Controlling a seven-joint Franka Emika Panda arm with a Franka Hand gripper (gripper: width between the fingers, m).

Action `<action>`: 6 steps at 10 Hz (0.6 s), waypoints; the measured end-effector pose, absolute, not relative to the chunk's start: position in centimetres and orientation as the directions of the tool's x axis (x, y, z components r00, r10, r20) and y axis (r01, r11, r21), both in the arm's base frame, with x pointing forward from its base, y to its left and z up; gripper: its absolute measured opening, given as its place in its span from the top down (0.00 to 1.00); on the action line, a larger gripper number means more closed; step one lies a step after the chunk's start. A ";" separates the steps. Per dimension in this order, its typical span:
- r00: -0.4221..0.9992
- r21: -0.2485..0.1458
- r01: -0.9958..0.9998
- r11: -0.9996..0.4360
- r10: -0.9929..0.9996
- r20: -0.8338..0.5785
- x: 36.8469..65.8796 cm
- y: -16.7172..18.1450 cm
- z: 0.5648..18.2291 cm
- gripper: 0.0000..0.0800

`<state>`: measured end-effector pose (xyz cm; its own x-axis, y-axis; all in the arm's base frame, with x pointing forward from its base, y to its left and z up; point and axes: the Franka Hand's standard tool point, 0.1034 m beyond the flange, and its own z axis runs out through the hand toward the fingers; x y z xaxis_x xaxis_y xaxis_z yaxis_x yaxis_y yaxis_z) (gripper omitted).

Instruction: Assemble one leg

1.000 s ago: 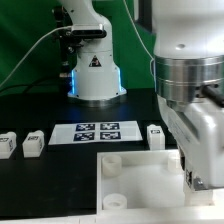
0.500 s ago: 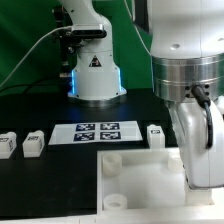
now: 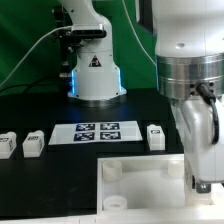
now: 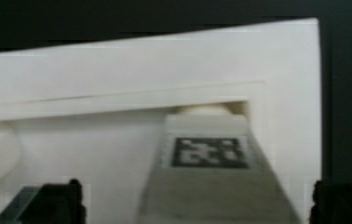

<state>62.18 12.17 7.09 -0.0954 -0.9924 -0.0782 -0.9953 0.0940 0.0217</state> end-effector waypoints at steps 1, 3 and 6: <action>-0.087 0.015 -0.996 0.086 -0.993 -0.083 61.9 12.5 7.8 0.19; -0.074 0.004 -0.997 0.074 -0.993 -0.090 62.0 13.2 8.8 0.19; -0.075 0.009 -0.997 0.074 -0.993 -0.087 61.9 13.1 8.5 0.19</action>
Offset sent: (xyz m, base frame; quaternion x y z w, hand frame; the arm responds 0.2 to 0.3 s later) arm 0.0000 0.0000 0.0000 0.0000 0.0000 0.0000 1.0000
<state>61.89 13.11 8.46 -0.0747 -0.9934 -0.0874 -0.9972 0.0743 0.0085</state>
